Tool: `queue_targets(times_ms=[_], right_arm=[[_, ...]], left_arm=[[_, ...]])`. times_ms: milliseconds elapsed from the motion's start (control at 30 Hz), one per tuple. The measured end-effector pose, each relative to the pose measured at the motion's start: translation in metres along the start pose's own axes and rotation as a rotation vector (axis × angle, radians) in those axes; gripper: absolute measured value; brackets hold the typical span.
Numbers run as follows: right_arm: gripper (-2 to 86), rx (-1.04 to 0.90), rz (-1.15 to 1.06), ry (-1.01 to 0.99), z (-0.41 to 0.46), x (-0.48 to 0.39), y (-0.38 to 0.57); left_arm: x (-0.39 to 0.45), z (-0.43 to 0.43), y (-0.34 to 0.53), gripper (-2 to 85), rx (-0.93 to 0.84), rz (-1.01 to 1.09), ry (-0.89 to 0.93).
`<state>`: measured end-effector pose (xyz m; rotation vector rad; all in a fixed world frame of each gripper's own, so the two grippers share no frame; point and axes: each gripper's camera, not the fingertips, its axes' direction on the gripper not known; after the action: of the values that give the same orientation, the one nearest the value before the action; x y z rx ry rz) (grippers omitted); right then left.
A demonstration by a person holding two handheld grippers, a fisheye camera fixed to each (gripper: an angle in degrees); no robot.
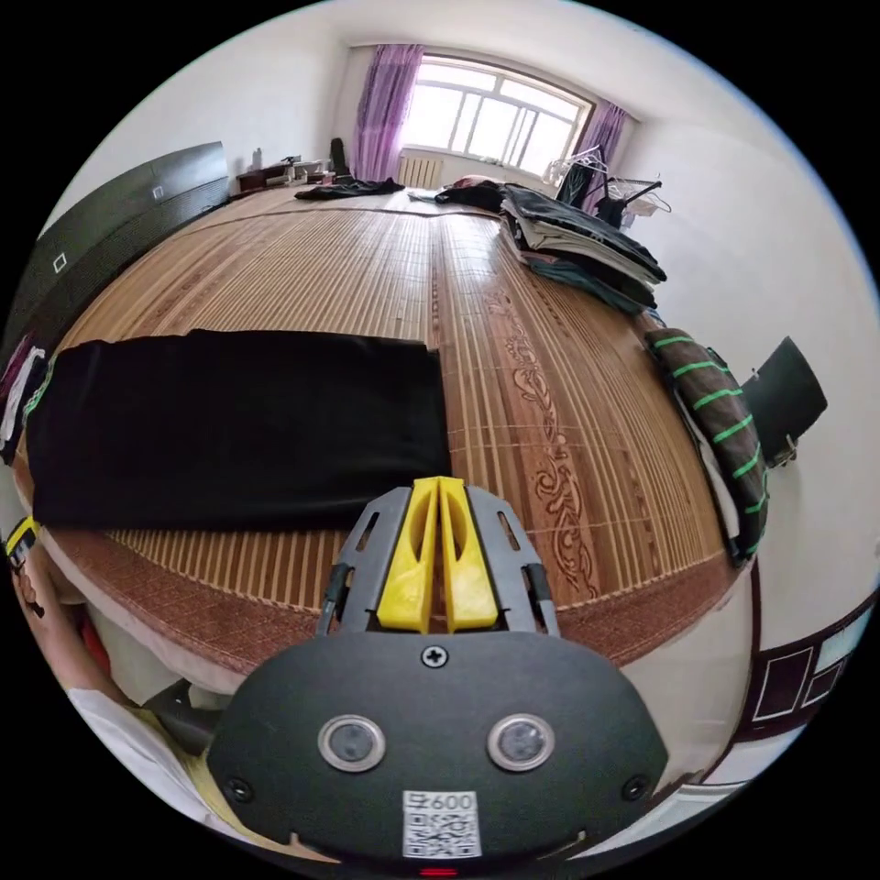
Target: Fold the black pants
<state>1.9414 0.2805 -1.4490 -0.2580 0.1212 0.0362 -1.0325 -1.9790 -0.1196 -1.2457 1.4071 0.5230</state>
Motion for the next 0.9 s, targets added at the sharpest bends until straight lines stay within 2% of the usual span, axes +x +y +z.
queue_targets(times_ms=[100,167,267,333,433,500,533,633,767,900], right_arm=[[-0.9,-0.024,0.062,0.12,0.002,-0.002,0.0],[-0.9,0.116,0.077,0.053,-0.019,-0.01,0.002],[-0.9,0.172,0.071,-0.061,-0.016,-0.019,-0.011],[-0.9,0.122,0.061,-0.112,0.009,-0.02,-0.024],[-0.9,0.124,0.04,-0.135,0.043,-0.023,-0.042],[-0.9,0.112,0.02,-0.164,0.064,-0.026,-0.054],[-0.9,0.069,0.008,-0.134,0.086,-0.027,-0.064],[-0.9,-0.099,-0.054,0.039,0.155,-0.029,-0.073],[-0.8,-0.053,0.0,0.07,0.18,-0.027,-0.062],[-0.8,0.008,0.014,0.044,0.2,-0.019,-0.042]], left_arm=[[0.002,-0.016,-0.021,1.1,-0.042,0.008,0.016],[-0.017,-0.069,-0.048,0.9,0.101,-0.007,-0.234],[-0.06,-0.097,-0.116,0.8,0.216,0.047,-0.538],[-0.102,-0.074,-0.174,0.9,0.132,0.073,-0.548],[-0.154,-0.003,-0.263,0.8,-0.052,0.103,-0.447],[-0.166,0.043,-0.302,0.8,-0.149,0.131,-0.465],[-0.168,0.068,-0.319,0.8,-0.182,0.147,-0.534],[-0.175,0.124,-0.34,0.7,-0.289,0.172,-0.652],[-0.176,0.138,-0.361,0.7,-0.357,0.047,-0.69],[-0.151,0.148,-0.375,0.8,-0.366,0.149,-0.772]])
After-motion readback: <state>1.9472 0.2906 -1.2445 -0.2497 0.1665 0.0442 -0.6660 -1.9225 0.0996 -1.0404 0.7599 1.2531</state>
